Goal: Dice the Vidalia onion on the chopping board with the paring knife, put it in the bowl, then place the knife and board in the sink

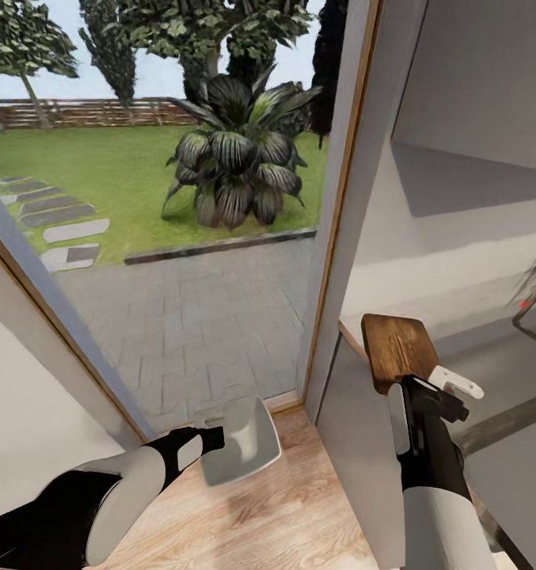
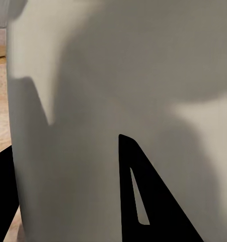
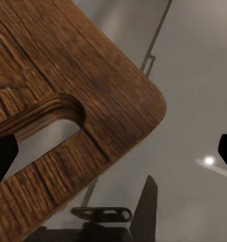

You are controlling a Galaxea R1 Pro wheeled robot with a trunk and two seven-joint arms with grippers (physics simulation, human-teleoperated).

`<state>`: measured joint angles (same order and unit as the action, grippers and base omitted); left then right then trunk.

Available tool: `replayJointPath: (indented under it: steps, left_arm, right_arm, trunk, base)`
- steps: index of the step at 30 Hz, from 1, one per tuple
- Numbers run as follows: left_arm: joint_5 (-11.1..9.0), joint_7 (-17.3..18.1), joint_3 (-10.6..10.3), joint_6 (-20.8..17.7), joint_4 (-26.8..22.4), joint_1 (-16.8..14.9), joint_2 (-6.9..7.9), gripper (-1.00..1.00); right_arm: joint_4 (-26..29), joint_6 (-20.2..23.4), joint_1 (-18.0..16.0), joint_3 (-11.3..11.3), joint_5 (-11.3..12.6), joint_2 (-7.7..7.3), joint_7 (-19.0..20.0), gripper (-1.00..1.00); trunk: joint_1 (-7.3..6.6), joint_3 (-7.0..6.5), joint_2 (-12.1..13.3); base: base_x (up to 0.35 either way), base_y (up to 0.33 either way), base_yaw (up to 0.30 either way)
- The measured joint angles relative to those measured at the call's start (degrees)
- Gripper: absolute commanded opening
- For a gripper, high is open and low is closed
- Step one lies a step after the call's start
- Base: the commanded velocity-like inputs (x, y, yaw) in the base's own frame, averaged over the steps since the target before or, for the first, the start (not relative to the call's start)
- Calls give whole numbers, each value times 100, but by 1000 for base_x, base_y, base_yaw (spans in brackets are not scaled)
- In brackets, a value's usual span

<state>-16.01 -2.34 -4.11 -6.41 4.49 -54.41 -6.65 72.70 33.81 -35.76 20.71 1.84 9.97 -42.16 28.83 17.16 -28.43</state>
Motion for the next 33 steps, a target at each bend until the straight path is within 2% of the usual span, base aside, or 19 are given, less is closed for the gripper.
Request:
replayJointPath:
  steps: [17, 32, 33]
  left_arm:
    - [0, -6, 0, -4, -1, 0, 0, -100]
    - [0, -10, 0, -9, -1, 0, 0, -100]
    - [0, -10, 1, -9, -4, 0, 0, -100]
  right_arm:
    - [0, 0, 0, 7, 0, 0, 0, 100]
    - [0, -3, -2, 19, -10, 0, -1, 100]
    - [0, -4, -1, 152, -8, -1, -1, 100]
  trunk:
    - [0, 89, 0]
    - [1, 168, 0]
    - [1, 173, 0]
  base:
    - [75, -5, 0]
    - [9, -2, 0]
    - [0, 0, 0]
